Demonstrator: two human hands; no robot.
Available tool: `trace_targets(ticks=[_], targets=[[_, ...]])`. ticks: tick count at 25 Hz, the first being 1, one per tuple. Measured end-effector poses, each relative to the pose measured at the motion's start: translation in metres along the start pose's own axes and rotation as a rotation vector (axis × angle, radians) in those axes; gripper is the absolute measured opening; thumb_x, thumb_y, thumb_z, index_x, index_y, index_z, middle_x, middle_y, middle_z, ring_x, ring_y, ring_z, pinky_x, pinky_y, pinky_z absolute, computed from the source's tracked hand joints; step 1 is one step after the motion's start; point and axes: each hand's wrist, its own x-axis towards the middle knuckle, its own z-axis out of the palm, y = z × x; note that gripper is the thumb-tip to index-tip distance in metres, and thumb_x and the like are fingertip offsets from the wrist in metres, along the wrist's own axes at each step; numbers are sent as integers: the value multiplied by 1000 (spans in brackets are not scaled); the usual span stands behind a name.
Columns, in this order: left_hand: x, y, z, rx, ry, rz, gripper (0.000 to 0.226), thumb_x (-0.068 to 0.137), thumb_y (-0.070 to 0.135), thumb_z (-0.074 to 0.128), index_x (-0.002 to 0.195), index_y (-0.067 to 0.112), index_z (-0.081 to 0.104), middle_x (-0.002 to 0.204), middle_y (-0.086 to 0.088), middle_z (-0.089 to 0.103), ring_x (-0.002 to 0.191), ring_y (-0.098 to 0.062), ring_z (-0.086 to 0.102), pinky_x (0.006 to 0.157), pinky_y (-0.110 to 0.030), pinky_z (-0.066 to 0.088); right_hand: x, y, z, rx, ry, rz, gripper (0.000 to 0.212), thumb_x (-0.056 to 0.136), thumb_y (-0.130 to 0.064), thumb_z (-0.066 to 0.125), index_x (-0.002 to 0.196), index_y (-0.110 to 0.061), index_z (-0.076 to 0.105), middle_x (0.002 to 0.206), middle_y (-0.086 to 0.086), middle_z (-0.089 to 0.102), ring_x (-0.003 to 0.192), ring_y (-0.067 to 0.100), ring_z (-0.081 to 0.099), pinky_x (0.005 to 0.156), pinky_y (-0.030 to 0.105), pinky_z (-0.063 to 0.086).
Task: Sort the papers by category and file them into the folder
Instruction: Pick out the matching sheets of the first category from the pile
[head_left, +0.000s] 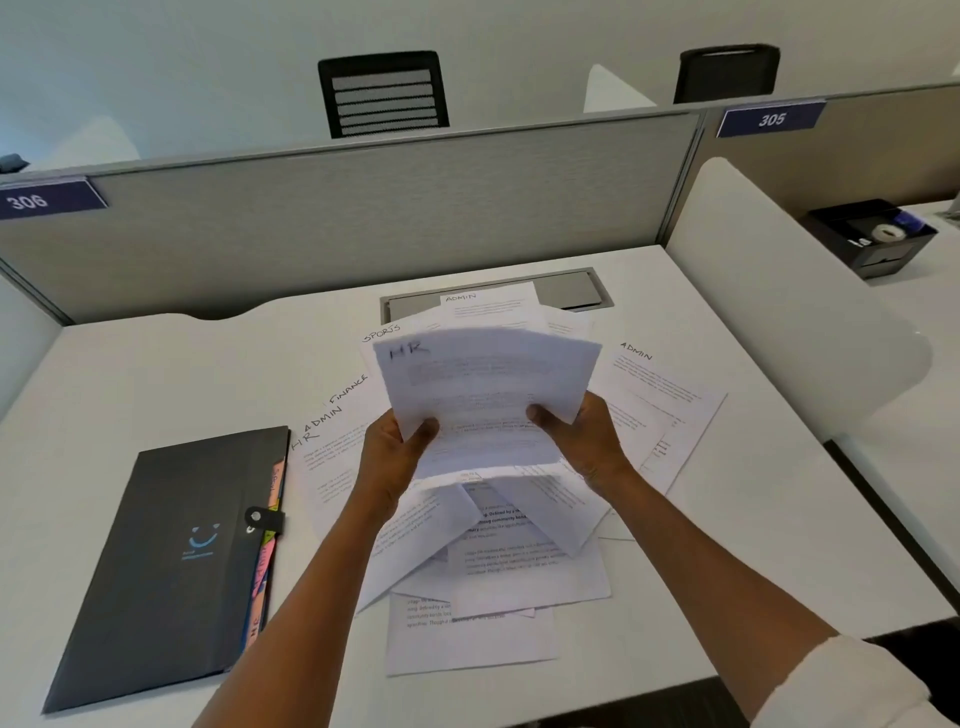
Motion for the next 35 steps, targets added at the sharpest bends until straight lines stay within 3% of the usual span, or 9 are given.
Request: trace_targets(ticks=[5,9,13,17,21,25,30,32,35], targets=[[-7,-19,9,58,20,-30,26,94,16,62,120,16,63,116,-3,68,105,-29,63,96,-54,52,-18,20,3,-125,5,-23,20,90,-22,67,106,-28,58,92,-11,64,90,13,66,66,16,57],[-5,-19,14,61,50,-23,28,94,16,61,122,19,60,116,-2,67,104,-29,62,95,-53,51,-19,20,0,-137,-5,-41,21,91,-24,65,109,-31,56,95,-10,64,86,4,64,67,17,57],[-8,-22,18,75,63,-38,29,94,17,62,123,19,59,116,-2,66,106,-30,63,95,-59,50,-19,23,-2,-213,-41,-41,18,93,-24,63,109,-28,56,95,-7,64,87,13,65,69,21,58],[-7,-19,19,61,57,-36,27,93,20,63,119,22,59,115,-1,67,105,-30,64,91,-55,53,-13,23,-3,-240,-38,-49,20,94,-25,61,114,-20,59,99,-4,63,86,7,63,63,11,55],[-9,-27,23,127,16,-59,39,89,35,63,125,20,60,118,0,68,105,-28,65,90,-55,55,-13,36,-4,-267,-36,-13,37,93,-23,62,127,-9,55,108,3,64,100,20,64,65,11,55],[-2,-22,20,143,51,-18,29,95,25,60,122,17,61,115,-2,68,102,-27,65,87,-44,57,-9,24,-2,-234,-35,-23,24,95,-24,60,116,-13,59,102,0,65,92,14,65,67,16,57],[1,-34,0,232,31,-29,43,89,44,59,116,11,65,109,-3,73,94,-22,72,81,-44,60,-3,32,-4,-266,34,45,21,98,-30,54,109,-14,63,97,-10,66,87,5,63,66,8,48],[1,-48,-10,286,32,-73,43,89,45,58,115,12,65,107,-4,73,92,-22,72,82,-46,60,-4,55,-14,-388,229,164,27,96,-31,56,115,-12,59,112,0,65,102,19,63,80,23,52],[2,-66,-24,306,29,-159,34,93,39,60,113,13,66,105,-4,73,91,-25,72,82,-48,59,-9,83,-31,-758,398,490,59,88,-38,65,132,-6,43,130,17,50,116,35,52,88,45,49]])
